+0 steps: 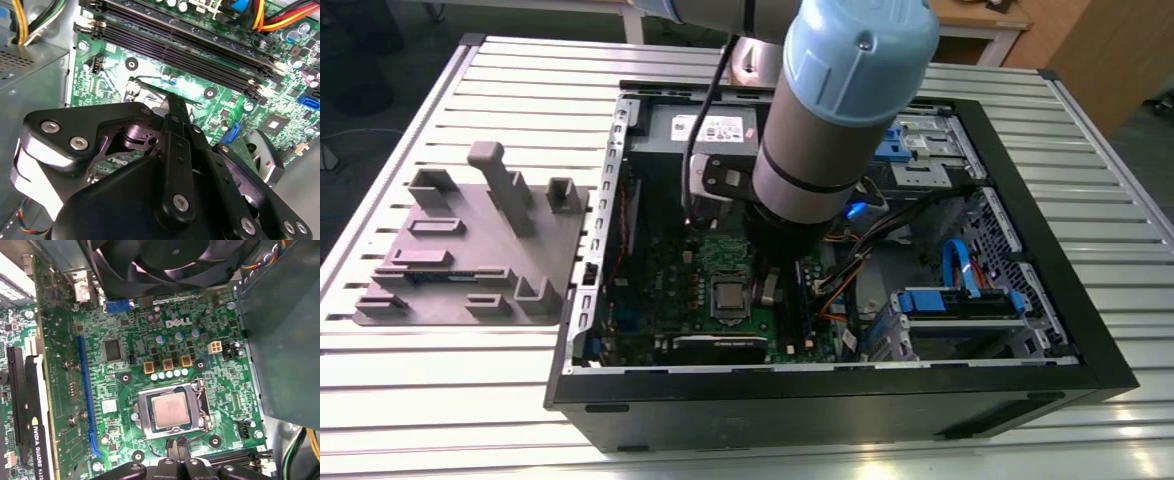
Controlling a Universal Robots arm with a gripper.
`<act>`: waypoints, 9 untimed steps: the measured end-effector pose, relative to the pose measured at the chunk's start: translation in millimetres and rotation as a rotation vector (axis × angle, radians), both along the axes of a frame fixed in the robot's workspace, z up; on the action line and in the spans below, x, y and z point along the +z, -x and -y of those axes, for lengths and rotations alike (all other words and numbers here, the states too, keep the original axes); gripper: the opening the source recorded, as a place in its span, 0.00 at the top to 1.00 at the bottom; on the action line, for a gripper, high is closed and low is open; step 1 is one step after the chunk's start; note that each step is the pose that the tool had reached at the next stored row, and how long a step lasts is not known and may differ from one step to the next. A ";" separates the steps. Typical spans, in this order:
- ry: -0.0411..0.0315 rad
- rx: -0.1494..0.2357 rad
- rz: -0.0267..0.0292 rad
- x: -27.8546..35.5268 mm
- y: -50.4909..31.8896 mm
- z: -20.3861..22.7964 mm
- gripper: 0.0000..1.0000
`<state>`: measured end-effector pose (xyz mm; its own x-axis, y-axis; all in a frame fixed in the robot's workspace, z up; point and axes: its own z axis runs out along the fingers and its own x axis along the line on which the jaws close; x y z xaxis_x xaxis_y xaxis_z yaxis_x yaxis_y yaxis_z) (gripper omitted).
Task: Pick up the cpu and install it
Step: 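Install the first cpu locking lever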
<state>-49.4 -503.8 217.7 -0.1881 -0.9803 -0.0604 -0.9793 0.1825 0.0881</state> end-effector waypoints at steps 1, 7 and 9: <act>0.0000 0.000 0.0000 -0.5 0.0 0.8 0.90; -0.0001 0.003 0.0000 -3.6 0.0 4.8 0.90; 0.0000 0.003 0.0000 -4.6 0.0 6.0 0.90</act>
